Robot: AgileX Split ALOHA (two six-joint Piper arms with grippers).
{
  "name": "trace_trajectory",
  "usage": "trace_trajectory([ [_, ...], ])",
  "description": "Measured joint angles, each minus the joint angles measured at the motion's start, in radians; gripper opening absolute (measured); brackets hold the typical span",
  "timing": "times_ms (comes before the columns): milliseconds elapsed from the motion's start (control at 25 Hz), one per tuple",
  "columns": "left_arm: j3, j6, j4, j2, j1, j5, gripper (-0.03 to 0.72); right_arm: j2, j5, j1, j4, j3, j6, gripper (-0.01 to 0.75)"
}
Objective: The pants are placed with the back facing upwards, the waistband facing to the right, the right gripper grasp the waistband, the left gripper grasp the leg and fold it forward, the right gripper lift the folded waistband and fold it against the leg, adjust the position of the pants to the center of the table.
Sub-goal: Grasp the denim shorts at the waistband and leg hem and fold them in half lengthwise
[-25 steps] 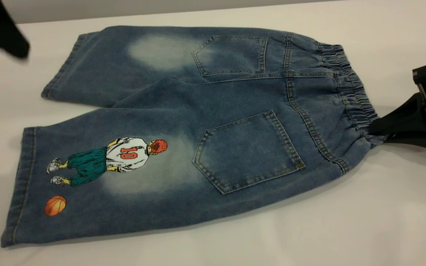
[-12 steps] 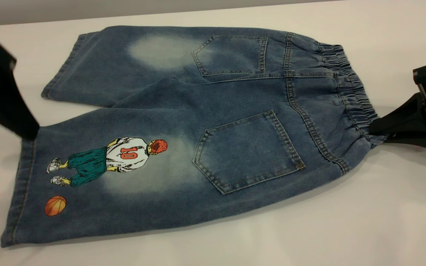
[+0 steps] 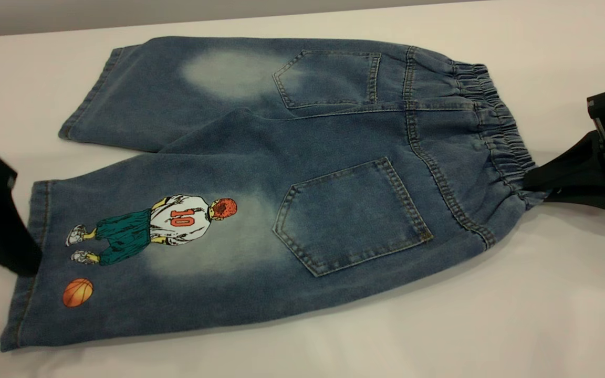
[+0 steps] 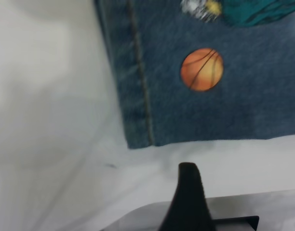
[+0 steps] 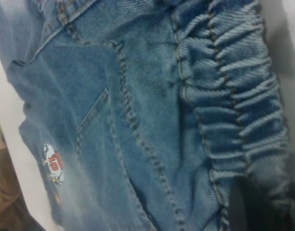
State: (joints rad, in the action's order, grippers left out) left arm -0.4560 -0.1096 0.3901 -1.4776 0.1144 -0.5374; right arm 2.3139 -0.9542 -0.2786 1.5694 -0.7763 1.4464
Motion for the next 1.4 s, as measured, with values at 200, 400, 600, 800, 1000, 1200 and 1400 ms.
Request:
trace_trajectory([
  [200,0.034,0.041,0.001,-0.007,-0.001,0.074,0.507,0.0,-0.015,0.0,-0.001,0.0,0.001,0.028],
  [400,0.035,0.041,0.0,-0.086,-0.001,0.11,0.507,0.0,-0.015,0.0,-0.003,0.0,0.004,0.028],
  [600,0.035,0.041,0.0,-0.21,-0.001,0.165,0.507,0.0,-0.015,0.0,-0.003,0.0,0.005,0.028],
  [800,0.035,0.041,-0.031,-0.296,-0.001,0.219,0.507,0.0,-0.016,0.0,-0.003,0.0,0.005,0.028],
  [1000,0.035,0.035,-0.031,-0.328,-0.001,0.253,0.507,0.0,-0.016,0.0,-0.004,0.0,0.018,0.028],
  [1200,0.034,0.035,-0.028,-0.383,-0.001,0.3,0.507,0.0,-0.016,0.0,-0.004,0.0,0.019,0.028],
  [1400,0.033,0.035,-0.027,-0.413,-0.001,0.326,0.506,0.0,-0.017,0.0,-0.005,0.0,0.019,0.028],
])
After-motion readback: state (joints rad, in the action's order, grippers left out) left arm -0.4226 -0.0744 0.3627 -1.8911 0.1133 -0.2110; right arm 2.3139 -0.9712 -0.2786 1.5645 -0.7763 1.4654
